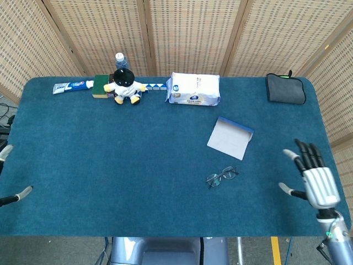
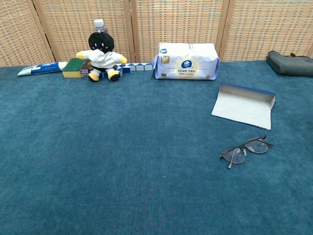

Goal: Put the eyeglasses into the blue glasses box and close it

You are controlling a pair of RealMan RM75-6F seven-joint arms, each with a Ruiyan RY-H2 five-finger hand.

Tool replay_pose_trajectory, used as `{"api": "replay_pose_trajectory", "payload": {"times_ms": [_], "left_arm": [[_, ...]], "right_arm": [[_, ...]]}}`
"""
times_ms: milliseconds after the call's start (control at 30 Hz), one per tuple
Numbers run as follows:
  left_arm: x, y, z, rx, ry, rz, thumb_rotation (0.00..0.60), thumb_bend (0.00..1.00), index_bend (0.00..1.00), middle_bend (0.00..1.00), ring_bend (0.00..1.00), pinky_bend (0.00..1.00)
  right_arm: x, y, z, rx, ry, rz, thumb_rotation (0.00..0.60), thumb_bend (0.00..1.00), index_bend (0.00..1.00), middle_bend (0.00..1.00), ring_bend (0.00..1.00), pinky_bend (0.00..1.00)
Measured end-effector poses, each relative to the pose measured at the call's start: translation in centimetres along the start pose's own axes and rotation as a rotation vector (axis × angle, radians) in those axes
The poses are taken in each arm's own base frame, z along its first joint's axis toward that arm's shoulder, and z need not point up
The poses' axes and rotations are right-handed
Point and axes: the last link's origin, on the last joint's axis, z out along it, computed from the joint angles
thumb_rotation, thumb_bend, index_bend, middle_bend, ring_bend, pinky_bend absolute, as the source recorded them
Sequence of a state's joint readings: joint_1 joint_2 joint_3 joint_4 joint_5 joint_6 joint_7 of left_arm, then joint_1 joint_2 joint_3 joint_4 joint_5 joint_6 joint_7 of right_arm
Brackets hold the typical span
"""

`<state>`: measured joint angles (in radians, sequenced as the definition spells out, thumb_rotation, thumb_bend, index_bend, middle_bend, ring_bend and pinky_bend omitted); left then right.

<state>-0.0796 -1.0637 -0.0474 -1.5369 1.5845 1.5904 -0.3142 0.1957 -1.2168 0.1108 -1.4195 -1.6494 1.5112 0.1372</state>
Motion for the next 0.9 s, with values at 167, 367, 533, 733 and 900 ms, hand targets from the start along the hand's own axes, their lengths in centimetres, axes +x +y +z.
{"api": "replay_pose_trajectory", "payload": {"times_ms": [167, 367, 533, 733, 900], "left_arm": [[-0.4, -0.1, 0.4, 0.013, -0.015, 0.002, 0.600, 0.00, 0.00, 0.00, 0.00, 0.00], [-1.2, -0.2, 0.9, 0.021, -0.040, 0.016, 0.600, 0.00, 0.00, 0.00, 0.00, 0.00], [-1.4, -0.4, 1.3, 0.039, -0.043, 0.021, 0.600, 0.00, 0.00, 0.00, 0.00, 0.00], [-1.8, -0.7, 2.1, 0.066, -0.061, 0.023, 0.600, 0.00, 0.00, 0.00, 0.00, 0.00], [-1.7, -0.8, 2.2, 0.066, -0.049, 0.015, 0.600, 0.00, 0.00, 0.00, 0.00, 0.00]], "right_arm": [[-2.4, -1.9, 3.5, 0.169, -0.059, -0.026, 0.600, 0.27, 0.33, 0.05, 0.00, 0.06], [-5.3, -4.6, 7.0, 0.335, -0.111, -0.054, 0.600, 0.32, 0.37, 0.07, 0.00, 0.07], [-7.6, -6.9, 8.6, 0.433, -0.175, -0.079, 0.600, 0.34, 0.37, 0.07, 0.00, 0.07], [-10.1, -9.3, 9.6, 0.505, -0.248, -0.157, 0.600, 0.36, 0.38, 0.07, 0.00, 0.07], [-12.2, -10.3, 10.1, 0.538, -0.303, -0.223, 0.600, 0.41, 0.39, 0.07, 0.00, 0.08]]}}
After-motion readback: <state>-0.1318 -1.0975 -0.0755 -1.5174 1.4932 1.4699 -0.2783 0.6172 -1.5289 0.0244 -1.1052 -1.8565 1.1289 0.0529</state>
